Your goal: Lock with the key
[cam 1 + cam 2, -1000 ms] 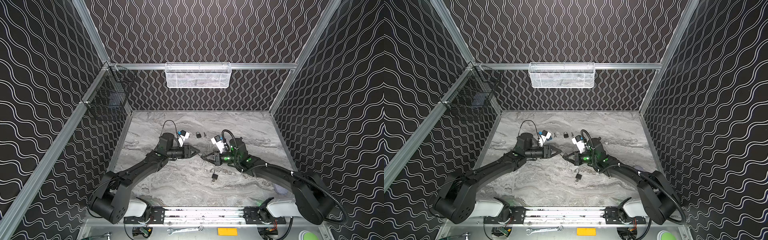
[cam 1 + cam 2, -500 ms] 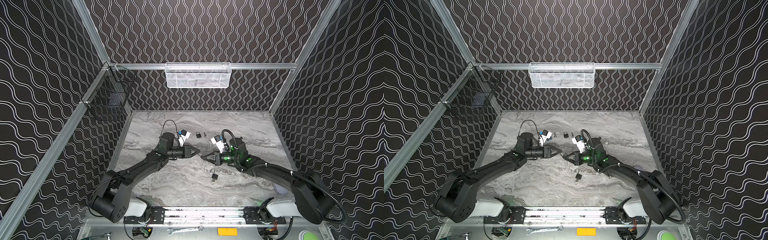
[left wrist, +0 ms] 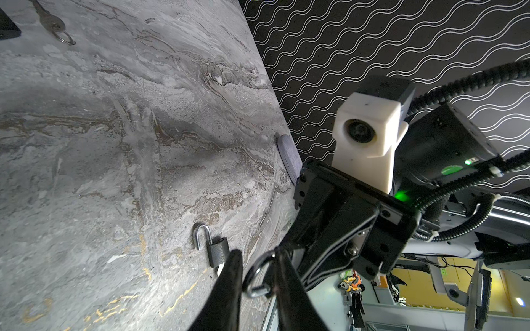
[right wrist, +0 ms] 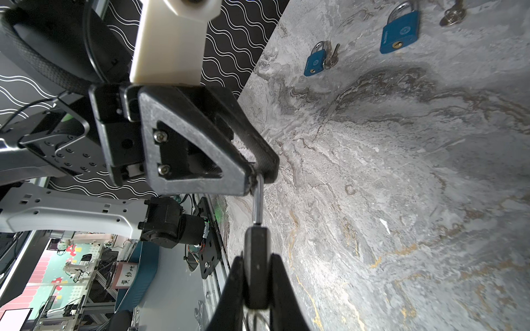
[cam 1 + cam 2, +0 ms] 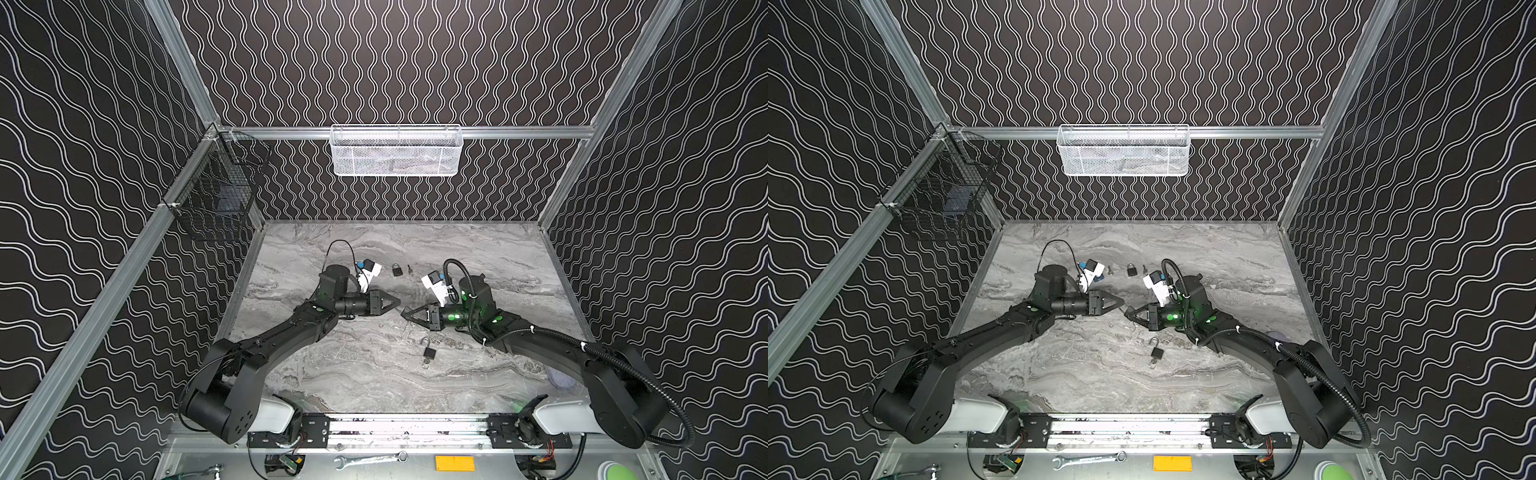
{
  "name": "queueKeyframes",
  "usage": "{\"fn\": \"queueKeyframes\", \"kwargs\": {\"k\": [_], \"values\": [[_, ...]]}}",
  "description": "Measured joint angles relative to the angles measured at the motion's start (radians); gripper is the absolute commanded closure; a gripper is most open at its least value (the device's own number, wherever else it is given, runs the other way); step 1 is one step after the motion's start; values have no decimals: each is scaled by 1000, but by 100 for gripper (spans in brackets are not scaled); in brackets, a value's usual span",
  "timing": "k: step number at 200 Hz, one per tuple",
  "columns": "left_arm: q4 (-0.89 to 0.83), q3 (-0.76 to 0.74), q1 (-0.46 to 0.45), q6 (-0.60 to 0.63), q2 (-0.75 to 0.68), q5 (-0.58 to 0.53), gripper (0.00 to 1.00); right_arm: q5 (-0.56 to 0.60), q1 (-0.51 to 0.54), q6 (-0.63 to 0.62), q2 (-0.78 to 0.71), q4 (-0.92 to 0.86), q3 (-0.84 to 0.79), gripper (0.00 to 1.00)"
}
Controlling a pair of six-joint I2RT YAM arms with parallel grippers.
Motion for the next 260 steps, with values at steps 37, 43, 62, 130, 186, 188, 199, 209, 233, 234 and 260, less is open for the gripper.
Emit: {"fn": "queueKeyframes", "kwargs": {"k": [37,43,62,130,186,188,199,209,233,234,260], "values": [[0,0,-2,0,2,-1,79,-3,0,0,0,2,0,100],[0,0,-2,0,2,-1,79,-3,0,0,0,2,0,100],[0,0,-2,0,2,-3,81,-3,0,0,0,2,0,100],[10,-1,-6,0,17,-5,86,-4,-1,0,1,2,1,100],[33,-8,-8,-9,22,0,96,-23,-10,2,6,3,4,100],[35,-8,-8,-9,21,0,97,-23,-11,3,6,3,3,100],[45,-12,-8,-21,19,1,100,-31,-17,10,6,13,-2,100],[52,-14,-9,-23,16,2,100,-39,-22,19,3,27,-10,100],[76,-23,-11,-24,13,9,100,-51,-29,40,-6,54,-29,100],[76,-23,-11,-24,13,9,100,-51,-29,41,-7,55,-29,100],[121,-40,-14,-27,3,16,100,-75,-38,60,-8,84,-40,100]]}}
